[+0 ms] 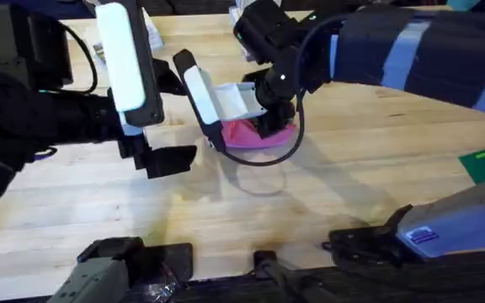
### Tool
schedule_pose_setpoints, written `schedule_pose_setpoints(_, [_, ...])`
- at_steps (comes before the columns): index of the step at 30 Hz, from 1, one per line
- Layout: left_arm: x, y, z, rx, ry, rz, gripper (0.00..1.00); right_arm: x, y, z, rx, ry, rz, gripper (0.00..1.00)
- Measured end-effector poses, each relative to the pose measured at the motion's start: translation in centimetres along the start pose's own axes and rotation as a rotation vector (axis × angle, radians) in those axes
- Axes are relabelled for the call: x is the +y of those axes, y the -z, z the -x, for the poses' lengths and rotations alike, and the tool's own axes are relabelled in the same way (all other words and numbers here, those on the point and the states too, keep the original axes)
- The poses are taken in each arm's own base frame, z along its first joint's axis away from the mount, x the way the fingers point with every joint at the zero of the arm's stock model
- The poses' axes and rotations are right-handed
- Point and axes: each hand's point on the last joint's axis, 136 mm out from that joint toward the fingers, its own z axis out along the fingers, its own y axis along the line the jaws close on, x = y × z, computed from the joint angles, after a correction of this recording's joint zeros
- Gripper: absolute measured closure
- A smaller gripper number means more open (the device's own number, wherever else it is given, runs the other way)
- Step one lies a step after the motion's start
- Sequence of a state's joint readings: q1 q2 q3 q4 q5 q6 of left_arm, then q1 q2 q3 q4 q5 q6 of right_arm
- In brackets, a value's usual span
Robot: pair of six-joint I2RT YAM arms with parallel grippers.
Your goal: Unzip the bag, pick up the pens from the table one at a time and place them inside, then zip the bag closed.
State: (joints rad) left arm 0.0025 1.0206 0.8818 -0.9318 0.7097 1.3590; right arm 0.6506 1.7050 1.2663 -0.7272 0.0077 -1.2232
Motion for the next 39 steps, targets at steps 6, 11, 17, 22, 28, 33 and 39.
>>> schedule_pose_setpoints(6, [0.0, 0.0, 0.0, 0.0, 0.0, 0.0, 0.007, -0.1, 0.0, 0.1, -0.006, -0.035, -0.005, 0.005])
schedule_pose_setpoints(11, [0.0, 0.0, 0.0, 0.0, 0.0, 0.0, 0.007, -0.1, 0.0, 0.1, -0.006, -0.076, -0.004, 0.003])
schedule_pose_setpoints(17, [0.0, 0.0, 0.0, 0.0, 0.0, -0.001, 0.007, 0.0, 0.0, 0.0, -0.003, -0.146, 0.0, 0.004])
schedule_pose_setpoints(22, [0.0, 0.0, 0.0, 0.0, 0.0, 0.0, 0.007, -0.4, 1.3, 0.2, -0.016, -0.197, -0.031, 0.003])
schedule_pose_setpoints(28, [0.0, 0.0, 0.0, 0.001, 0.0, 0.0, 0.007, -1.3, 5.2, 0.8, -0.077, -0.273, -0.127, 0.003])
schedule_pose_setpoints(33, [0.0, 0.0, -0.1, 0.005, 0.0, 0.001, 0.007, -1.8, 8.4, 1.1, -0.131, -0.373, -0.199, 0.003])
schedule_pose_setpoints(39, [0.2, 0.2, -0.5, 0.016, 0.017, 0.011, 0.007, -2.0, 11.5, 1.3, -0.199, -0.521, -0.26, 0.003])
